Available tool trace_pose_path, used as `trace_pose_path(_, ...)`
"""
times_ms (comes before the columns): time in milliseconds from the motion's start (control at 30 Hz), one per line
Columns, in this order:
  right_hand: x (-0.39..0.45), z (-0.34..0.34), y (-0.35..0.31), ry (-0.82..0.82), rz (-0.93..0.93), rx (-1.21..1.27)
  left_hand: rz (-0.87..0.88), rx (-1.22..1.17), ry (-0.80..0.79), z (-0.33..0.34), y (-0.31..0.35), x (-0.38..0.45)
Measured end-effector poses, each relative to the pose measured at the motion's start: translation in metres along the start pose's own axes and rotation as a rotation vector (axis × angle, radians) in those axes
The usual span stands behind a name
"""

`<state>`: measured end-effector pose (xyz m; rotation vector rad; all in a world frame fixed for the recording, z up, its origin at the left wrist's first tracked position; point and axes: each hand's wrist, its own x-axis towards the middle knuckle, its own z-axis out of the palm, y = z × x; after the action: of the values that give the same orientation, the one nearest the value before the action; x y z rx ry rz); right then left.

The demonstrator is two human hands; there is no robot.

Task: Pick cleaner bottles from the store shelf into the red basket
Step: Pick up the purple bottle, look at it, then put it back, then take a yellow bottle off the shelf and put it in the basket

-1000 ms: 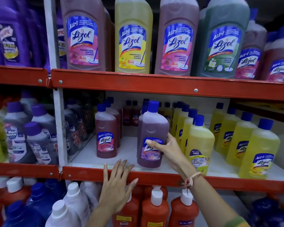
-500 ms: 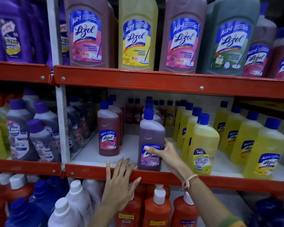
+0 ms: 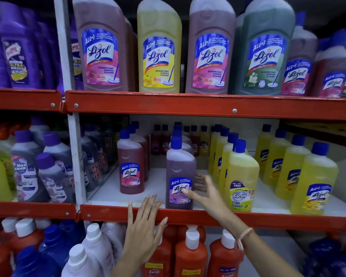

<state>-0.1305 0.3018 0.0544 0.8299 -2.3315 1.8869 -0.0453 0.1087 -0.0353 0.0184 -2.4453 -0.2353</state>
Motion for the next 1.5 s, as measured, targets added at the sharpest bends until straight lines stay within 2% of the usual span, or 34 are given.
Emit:
trace_pose_path(100, -0.023, -0.026, -0.009, 0.119, -0.154, -0.086, 0.032, -0.096, 0.119, -0.005, 0.023, 0.0)
trace_pose_path(233, -0.04, -0.06, -0.023, 0.282, -0.299, -0.063, 0.246, -0.123, 0.206, 0.0, 0.063, 0.015)
trace_pose_path(400, -0.051, -0.096, -0.021, 0.443, -0.357, -0.104, 0.324, -0.219, 0.151, 0.018, 0.103, 0.034)
trace_pose_path(500, -0.049, -0.11, -0.005, 0.554, -0.319, -0.217, 0.33, -0.208, 0.094, 0.028, 0.116, 0.039)
trace_pose_path(600, -0.035, -0.12, 0.018, 0.467, -0.177, -0.279, 0.306, -0.137, 0.034, 0.04, 0.119, 0.039)
trace_pose_path(733, -0.017, -0.123, 0.042, 0.221, 0.031, -0.048, 0.261, -0.077, 0.019, 0.048, 0.123, 0.033)
trace_pose_path(867, -0.013, -0.117, 0.051, 0.264, -0.012, 0.049, 0.193, -0.061, 0.03, 0.045, 0.132, 0.029)
trace_pose_path(967, -0.016, -0.106, 0.043, 0.388, -0.093, 0.053, 0.19, -0.077, 0.028, 0.043, 0.133, 0.029)
trace_pose_path(1033, -0.016, -0.1, 0.032, 0.522, -0.169, -0.056, 0.189, -0.103, 0.033, 0.042, 0.132, 0.027)
trace_pose_path(1167, -0.021, -0.092, 0.002, 0.778, -0.314, -0.432, 0.198, -0.153, 0.05, 0.041, 0.129, 0.027)
trace_pose_path(1267, -0.035, -0.087, -0.014, 0.907, -0.357, -0.735, 0.179, -0.16, 0.061, 0.043, 0.132, 0.027)
trace_pose_path(1333, -0.048, -0.083, -0.019, 0.933, -0.365, -0.802, 0.148, -0.16, 0.059, 0.044, 0.134, 0.026)
trace_pose_path(1433, -0.065, -0.084, -0.025, 0.872, -0.359, -0.668, 0.139, -0.17, 0.052, 0.044, 0.136, 0.026)
trace_pose_path(1500, -0.073, -0.09, -0.032, 0.729, -0.343, -0.361, 0.145, -0.172, 0.054, 0.044, 0.135, 0.025)
